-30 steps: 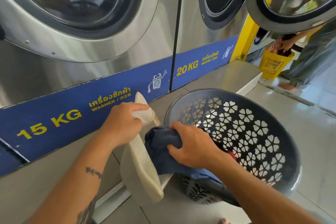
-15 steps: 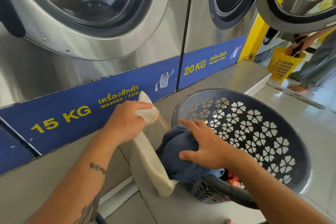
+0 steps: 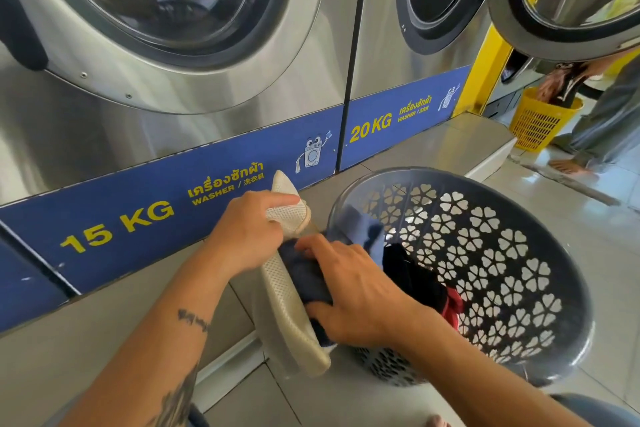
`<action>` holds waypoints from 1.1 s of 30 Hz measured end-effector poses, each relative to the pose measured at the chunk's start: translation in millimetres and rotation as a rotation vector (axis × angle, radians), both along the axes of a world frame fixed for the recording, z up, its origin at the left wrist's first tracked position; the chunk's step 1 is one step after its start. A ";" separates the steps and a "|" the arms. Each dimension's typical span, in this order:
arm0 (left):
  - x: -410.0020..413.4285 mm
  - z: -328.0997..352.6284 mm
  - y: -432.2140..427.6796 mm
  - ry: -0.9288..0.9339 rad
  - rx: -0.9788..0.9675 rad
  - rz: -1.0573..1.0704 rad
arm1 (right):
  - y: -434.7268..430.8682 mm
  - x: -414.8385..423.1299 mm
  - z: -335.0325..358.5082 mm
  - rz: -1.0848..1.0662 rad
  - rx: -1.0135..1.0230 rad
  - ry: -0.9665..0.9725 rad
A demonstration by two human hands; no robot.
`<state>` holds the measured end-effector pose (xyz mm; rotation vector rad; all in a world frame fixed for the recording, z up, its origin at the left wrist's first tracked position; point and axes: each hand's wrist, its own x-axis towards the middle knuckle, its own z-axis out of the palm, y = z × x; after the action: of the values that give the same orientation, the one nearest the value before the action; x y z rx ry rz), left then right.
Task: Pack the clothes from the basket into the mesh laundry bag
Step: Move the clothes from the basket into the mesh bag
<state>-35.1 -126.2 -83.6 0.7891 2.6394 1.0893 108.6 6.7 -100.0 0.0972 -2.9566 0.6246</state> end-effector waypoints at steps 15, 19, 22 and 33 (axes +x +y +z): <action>11.8 -4.5 0.3 -0.044 -0.069 -0.044 | 37.5 -12.4 -42.9 -0.195 0.119 0.064; 11.9 -6.9 -1.3 -0.050 -0.078 -0.029 | 33.8 -16.2 -48.1 -0.068 0.227 0.177; 11.5 -8.7 -4.6 -0.065 -0.095 -0.014 | 30.4 -16.6 -44.0 0.008 0.203 0.146; 39.6 -6.5 -34.3 -0.334 0.201 0.012 | 16.1 15.6 -29.2 0.102 0.336 -0.099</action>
<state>4.6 -160.5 -90.1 0.5661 2.2864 1.3719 124.2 22.8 -129.1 0.2543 -3.1401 0.1391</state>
